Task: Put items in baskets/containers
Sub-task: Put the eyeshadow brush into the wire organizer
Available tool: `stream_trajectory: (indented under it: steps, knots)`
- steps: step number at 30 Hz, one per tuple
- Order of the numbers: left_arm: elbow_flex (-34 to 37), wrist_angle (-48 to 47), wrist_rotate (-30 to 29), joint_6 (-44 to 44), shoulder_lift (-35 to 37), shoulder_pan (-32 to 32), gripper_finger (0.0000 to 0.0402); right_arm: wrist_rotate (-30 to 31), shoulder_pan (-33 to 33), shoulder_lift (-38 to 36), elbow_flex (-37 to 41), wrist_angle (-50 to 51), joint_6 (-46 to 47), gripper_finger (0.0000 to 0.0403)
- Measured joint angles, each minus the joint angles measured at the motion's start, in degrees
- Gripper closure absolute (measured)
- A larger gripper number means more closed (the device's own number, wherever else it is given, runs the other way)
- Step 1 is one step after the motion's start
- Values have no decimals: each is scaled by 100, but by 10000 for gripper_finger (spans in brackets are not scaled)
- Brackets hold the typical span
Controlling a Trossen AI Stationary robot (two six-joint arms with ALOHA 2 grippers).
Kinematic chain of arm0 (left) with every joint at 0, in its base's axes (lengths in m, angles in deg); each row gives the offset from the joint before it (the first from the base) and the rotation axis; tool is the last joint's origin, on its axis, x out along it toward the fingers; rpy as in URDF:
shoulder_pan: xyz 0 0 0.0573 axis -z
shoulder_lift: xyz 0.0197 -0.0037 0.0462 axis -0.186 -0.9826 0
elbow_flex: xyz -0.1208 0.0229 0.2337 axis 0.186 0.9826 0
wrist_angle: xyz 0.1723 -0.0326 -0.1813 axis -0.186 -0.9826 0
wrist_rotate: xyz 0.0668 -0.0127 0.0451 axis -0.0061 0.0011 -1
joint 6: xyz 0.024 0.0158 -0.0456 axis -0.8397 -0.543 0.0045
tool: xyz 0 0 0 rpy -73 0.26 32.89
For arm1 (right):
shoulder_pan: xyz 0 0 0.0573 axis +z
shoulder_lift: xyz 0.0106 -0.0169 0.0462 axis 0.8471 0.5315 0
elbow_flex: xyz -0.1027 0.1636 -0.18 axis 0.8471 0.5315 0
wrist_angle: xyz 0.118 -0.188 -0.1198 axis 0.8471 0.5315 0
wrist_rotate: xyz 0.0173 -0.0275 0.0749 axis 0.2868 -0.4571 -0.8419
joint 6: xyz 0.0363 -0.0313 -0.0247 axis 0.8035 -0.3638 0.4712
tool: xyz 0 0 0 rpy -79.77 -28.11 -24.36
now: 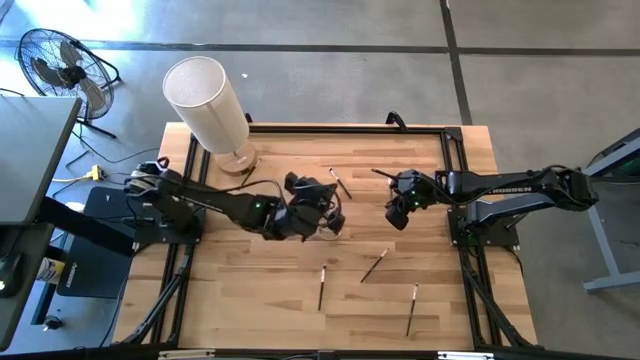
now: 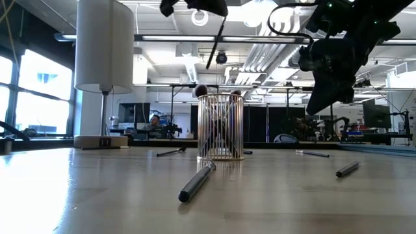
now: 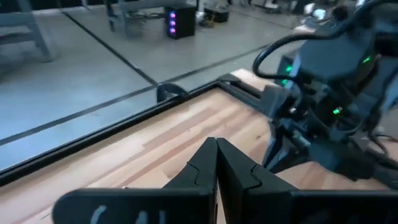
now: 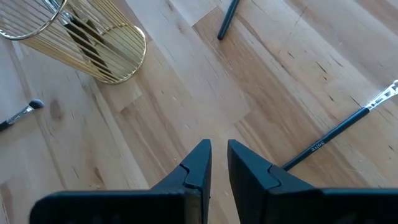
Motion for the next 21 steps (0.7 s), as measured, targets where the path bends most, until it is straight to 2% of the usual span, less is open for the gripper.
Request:
stream_trajectory:
  steps: [10, 17, 21]
  knots:
    - [-7, 479, 704, -20, -793, -184, 401, -50, 0, 0, 2, 11, -25, 361]
    - [-7, 636, 727, 134, -1189, -184, 401, -174, 0, 0, 2, 16, -25, 361]
    - [-3, 563, 726, 549, -1236, -187, 395, -226, 0, 0, 2, 17, -25, 362]
